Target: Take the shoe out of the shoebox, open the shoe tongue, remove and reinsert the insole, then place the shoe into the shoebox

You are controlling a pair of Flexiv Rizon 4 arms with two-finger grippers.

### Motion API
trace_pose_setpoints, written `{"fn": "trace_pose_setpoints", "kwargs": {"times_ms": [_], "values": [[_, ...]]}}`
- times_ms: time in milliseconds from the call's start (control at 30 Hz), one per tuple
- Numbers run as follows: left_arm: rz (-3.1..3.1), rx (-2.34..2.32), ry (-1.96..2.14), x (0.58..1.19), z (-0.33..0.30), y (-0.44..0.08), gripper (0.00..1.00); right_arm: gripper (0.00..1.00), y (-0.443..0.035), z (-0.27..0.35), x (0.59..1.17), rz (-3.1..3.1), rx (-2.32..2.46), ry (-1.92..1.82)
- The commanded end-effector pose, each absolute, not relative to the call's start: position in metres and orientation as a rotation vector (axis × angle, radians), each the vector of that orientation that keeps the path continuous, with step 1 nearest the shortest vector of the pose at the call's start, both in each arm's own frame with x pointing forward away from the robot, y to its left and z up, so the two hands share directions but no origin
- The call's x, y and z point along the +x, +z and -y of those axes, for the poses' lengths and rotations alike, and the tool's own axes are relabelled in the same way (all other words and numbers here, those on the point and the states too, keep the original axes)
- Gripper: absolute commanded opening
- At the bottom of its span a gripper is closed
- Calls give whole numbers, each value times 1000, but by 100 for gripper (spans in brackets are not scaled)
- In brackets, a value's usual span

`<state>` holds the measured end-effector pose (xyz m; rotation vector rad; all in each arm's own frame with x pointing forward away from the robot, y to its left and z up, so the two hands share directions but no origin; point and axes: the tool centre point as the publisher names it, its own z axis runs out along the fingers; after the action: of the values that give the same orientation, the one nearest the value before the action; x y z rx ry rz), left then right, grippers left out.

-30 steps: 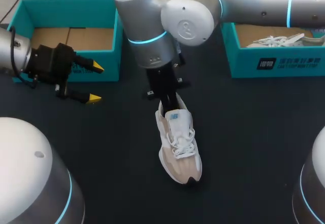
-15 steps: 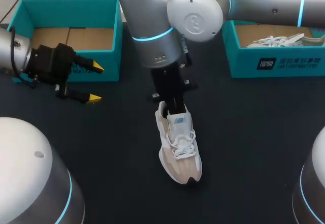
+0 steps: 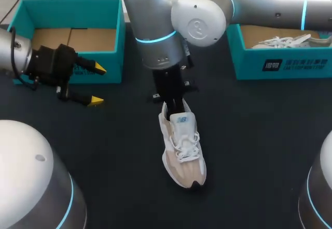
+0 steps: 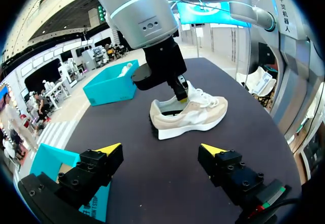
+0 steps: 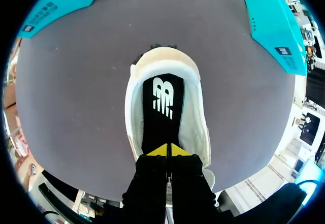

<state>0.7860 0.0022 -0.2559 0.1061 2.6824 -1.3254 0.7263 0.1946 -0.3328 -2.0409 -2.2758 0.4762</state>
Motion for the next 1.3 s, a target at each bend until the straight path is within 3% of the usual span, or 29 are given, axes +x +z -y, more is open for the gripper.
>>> {"fn": "trace_pose_setpoints", "kwargs": {"times_ms": [33, 67, 100, 933, 1300], "values": [[-2683, 105, -1322, 785, -2, -256, 100, 35, -339, -201, 732, 2271, -2032, 498], [-2683, 105, -1322, 785, -2, -256, 100, 79, -340, -200, 733, 2262, -2040, 503], [-2683, 105, -1322, 785, -2, -256, 100, 100, -340, -199, 733, 2267, -2035, 500], [-2683, 105, -1322, 785, -2, -256, 100, 100, -349, -195, 727, 2324, -1933, 526], [-2683, 105, -1322, 785, -2, -256, 100, 100, -302, -184, 713, 2315, -2035, 421]]}}
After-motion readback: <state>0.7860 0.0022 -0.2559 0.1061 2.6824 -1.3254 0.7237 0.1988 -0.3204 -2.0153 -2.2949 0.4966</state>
